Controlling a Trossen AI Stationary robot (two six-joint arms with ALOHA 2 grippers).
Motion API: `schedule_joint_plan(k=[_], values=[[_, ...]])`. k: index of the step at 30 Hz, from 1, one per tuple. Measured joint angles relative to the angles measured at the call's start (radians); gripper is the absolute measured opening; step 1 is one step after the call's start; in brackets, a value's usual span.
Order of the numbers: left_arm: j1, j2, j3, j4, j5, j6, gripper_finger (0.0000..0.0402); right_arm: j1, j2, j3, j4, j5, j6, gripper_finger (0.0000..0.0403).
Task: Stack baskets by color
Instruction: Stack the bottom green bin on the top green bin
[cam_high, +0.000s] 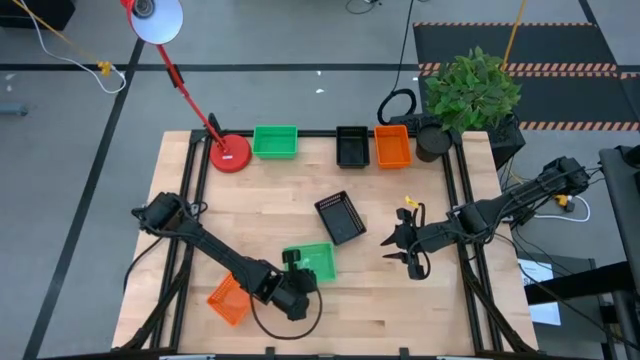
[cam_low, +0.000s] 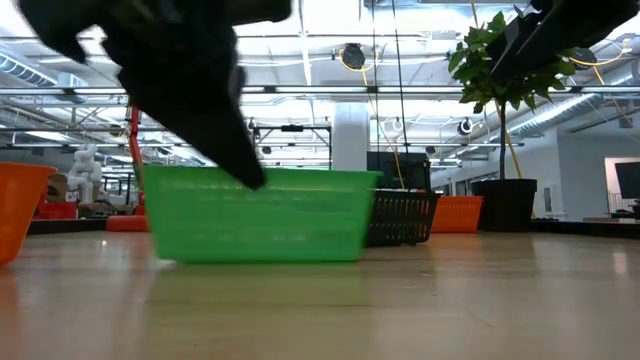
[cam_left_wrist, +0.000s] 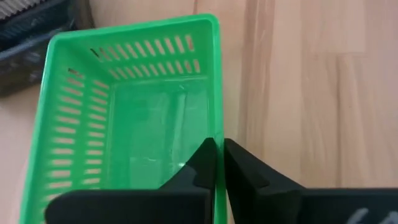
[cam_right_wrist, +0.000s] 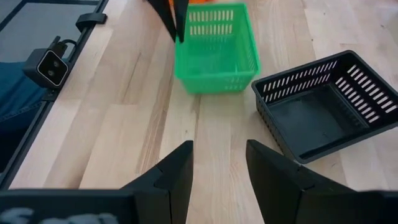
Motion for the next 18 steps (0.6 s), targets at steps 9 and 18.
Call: schedule_joint_plan(k=[9, 18], values=[[-0.04, -0.145, -0.001, -0.148, -0.07, -0.01, 0.0011, 0.0, 0.0, 0.0, -0.007, 0.0, 0.0, 0.0141], [-0.054, -0.286, -0.001, -0.264, -0.151, 0.076, 0.0009, 0.0, -0.001, 0.0, -0.04, 0.0, 0.0, 0.0141]])
